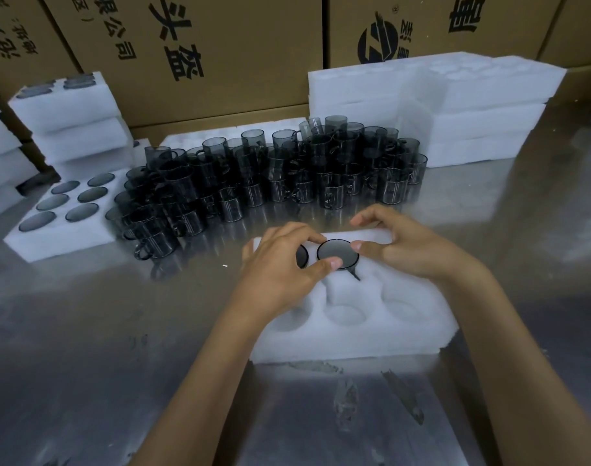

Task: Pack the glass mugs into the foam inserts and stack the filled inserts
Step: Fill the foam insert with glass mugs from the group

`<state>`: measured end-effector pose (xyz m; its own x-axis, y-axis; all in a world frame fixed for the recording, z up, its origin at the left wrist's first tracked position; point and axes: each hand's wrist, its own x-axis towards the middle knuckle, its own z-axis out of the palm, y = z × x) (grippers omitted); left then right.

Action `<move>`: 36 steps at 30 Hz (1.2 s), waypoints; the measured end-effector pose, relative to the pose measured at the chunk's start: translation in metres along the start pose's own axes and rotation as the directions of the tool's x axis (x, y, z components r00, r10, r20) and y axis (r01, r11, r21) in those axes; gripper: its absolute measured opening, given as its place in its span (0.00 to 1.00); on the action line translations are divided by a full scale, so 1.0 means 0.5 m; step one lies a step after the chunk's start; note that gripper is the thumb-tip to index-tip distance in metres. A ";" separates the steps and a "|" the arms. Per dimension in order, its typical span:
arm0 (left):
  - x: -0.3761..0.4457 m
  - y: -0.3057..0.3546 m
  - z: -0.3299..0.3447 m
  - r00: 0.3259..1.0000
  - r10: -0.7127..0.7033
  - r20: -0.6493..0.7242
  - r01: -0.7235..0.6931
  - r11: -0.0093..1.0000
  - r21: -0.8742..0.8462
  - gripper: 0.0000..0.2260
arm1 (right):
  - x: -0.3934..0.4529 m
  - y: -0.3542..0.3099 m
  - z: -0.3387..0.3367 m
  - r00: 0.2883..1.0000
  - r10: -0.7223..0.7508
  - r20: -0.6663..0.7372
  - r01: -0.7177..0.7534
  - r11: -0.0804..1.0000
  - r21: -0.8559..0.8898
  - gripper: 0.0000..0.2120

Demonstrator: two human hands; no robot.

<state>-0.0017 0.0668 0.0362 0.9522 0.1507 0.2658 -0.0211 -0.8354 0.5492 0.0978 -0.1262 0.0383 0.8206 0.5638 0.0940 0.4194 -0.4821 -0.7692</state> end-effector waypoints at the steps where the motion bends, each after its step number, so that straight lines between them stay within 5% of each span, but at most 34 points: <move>1: 0.001 -0.002 0.001 1.000 0.004 0.003 -0.004 1.000 0.007 0.15 | -0.001 0.000 0.000 1.000 -0.001 -0.009 0.001 1.000 0.027 0.12; 7: 0.011 -0.013 -0.010 0.999 -0.044 -0.014 0.044 0.999 0.029 0.13 | 0.019 -0.009 0.010 0.994 0.041 -0.103 -0.010 0.958 0.288 0.11; 12: 0.018 -0.028 -0.020 0.986 -0.167 -0.022 0.169 0.984 0.065 0.21 | 0.089 -0.004 0.013 0.967 0.219 -0.127 -0.107 0.809 0.578 0.12; 16: 0.023 -0.027 -0.022 0.977 -0.214 -0.005 0.214 0.975 0.058 0.19 | 0.178 0.031 -0.015 0.920 0.305 -0.248 -0.221 0.923 0.313 0.21; 19: 0.031 -0.029 -0.034 0.961 -0.275 -0.023 0.274 0.961 -0.033 0.17 | 0.227 0.025 -0.007 0.958 0.284 -0.043 -0.281 0.957 0.069 0.29; 22: 0.028 -0.033 -0.046 0.952 -0.302 -0.045 0.301 0.953 -0.042 0.17 | 0.255 0.016 -0.003 0.944 0.313 0.108 -0.303 0.948 -0.100 0.27; 27: 0.013 -0.048 -0.069 0.938 -0.345 -0.038 0.341 0.937 -0.074 0.16 | 0.256 0.029 0.016 0.967 0.239 -0.087 -0.249 0.959 -0.133 0.07; 31: 0.006 -0.051 -0.084 0.943 -0.330 0.033 0.331 0.935 -0.128 0.15 | 0.214 0.024 0.018 0.971 0.178 -0.158 -0.199 0.972 -0.125 0.10; 36: 0.000 -0.045 -0.089 0.949 -0.314 0.024 0.315 0.942 -0.119 0.13 | 0.121 -0.012 0.025 0.945 -0.085 -0.315 0.080 0.996 -0.028 0.13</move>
<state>-0.0149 0.1093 0.0592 0.9175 0.3930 0.0606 0.2437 -0.6761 0.6953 0.1402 -0.0805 0.0407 0.8622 0.3631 0.3532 0.4947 -0.4536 -0.7413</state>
